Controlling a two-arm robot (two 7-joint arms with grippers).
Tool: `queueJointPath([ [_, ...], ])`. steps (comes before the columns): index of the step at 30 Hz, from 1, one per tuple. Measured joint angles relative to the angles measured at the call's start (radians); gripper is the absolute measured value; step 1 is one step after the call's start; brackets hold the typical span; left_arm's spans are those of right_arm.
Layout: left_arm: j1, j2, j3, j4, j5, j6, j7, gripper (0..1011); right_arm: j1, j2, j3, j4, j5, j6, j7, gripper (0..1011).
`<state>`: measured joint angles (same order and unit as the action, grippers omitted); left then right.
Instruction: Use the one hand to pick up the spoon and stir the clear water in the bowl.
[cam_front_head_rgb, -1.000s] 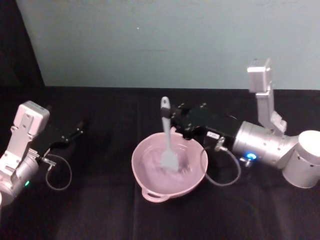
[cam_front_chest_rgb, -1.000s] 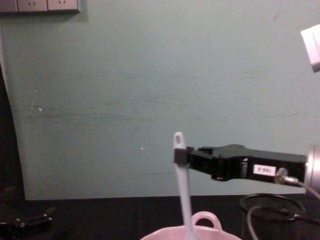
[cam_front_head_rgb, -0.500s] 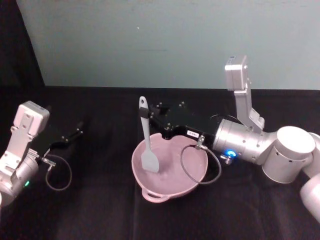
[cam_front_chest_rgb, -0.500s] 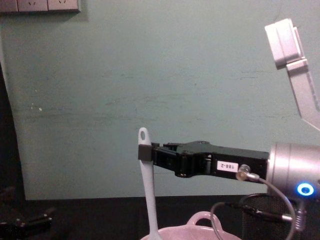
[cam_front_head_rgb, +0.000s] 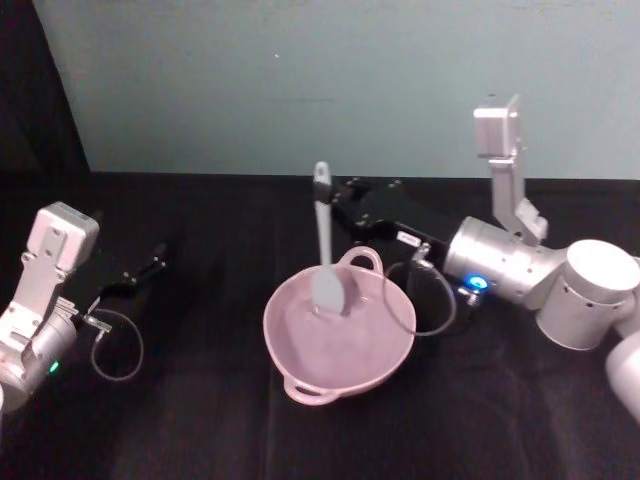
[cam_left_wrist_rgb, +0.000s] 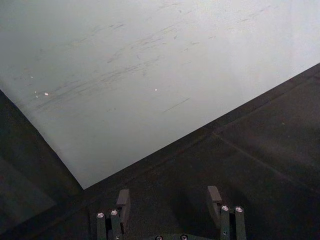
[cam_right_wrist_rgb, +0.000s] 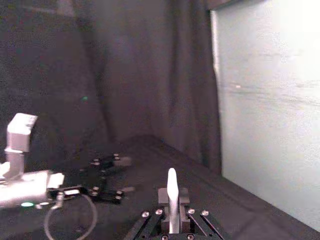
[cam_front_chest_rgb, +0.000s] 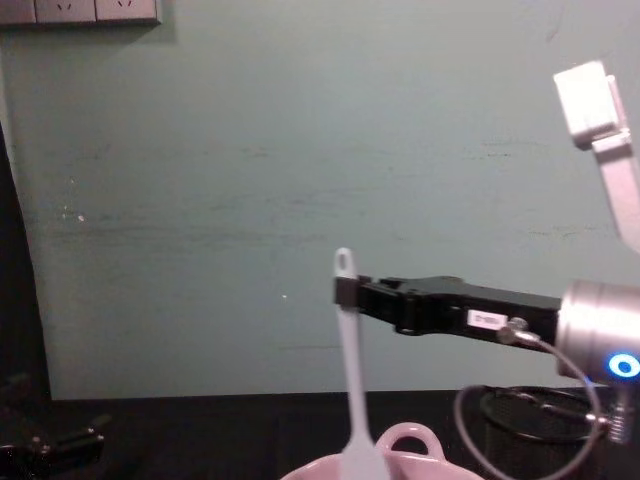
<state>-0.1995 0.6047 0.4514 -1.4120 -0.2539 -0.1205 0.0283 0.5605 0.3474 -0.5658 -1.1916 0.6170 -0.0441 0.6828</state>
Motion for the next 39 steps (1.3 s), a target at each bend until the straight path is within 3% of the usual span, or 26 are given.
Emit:
queueJointPath([
  [10,0.0,0.0,0.0,0.0,0.0,0.0,0.0,1005,-0.06,0.068,0.048,-0.078,-0.011,0.013,-0.042,117],
  [19,0.0,0.0,0.0,0.0,0.0,0.0,0.0,1005,-0.105,0.097,0.024,-0.177,-0.017,0.049,-0.019,117],
  [24,0.0,0.0,0.0,0.0,0.0,0.0,0.0,1005,-0.115,0.092,0.007,-0.211,-0.011,0.052,-0.004,117],
  [30,0.0,0.0,0.0,0.0,0.0,0.0,0.0,1005,-0.102,0.067,-0.019,-0.205,0.0,0.053,0.013,117],
  [39,0.0,0.0,0.0,0.0,0.0,0.0,0.0,1005,-0.039,0.003,-0.028,-0.077,0.016,0.025,0.026,117],
])
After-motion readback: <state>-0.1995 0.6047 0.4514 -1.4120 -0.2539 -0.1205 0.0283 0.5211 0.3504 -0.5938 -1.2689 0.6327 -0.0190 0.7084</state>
